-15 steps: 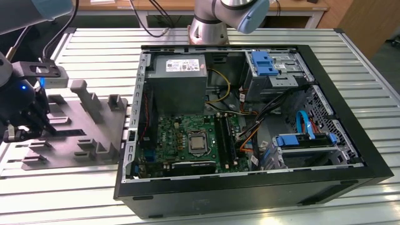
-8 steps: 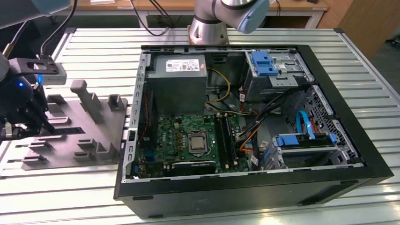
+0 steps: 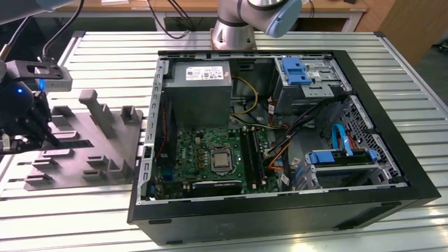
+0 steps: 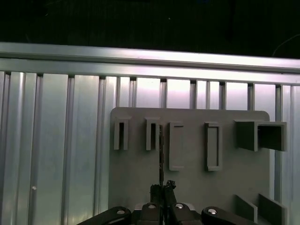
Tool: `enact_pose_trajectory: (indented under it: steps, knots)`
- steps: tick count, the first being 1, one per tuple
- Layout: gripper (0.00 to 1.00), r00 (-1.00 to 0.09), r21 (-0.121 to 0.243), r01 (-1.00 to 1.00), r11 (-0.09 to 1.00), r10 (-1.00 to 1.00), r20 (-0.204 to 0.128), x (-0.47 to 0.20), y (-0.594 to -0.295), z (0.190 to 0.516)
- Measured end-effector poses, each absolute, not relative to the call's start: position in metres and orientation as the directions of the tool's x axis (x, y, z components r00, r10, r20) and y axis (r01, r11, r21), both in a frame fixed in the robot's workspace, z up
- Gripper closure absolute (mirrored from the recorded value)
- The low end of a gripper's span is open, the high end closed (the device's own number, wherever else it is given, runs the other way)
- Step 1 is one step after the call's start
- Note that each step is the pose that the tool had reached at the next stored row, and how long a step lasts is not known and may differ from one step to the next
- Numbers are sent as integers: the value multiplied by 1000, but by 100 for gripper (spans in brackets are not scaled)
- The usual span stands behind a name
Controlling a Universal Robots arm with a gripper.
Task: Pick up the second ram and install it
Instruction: 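Pick up the second ram and move it above second insertion slot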
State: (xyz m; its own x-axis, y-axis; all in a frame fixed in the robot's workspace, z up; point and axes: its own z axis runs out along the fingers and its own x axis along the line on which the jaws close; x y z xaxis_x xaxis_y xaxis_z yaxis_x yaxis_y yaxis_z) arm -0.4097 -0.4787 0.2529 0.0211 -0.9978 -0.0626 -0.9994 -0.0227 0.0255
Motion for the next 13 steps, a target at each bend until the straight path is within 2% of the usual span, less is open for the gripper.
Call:
enact_pose_trajectory:
  steps: [13]
  knots:
    - [86, 21, 25, -999, -23, -997, -71, -410, -479, 266]
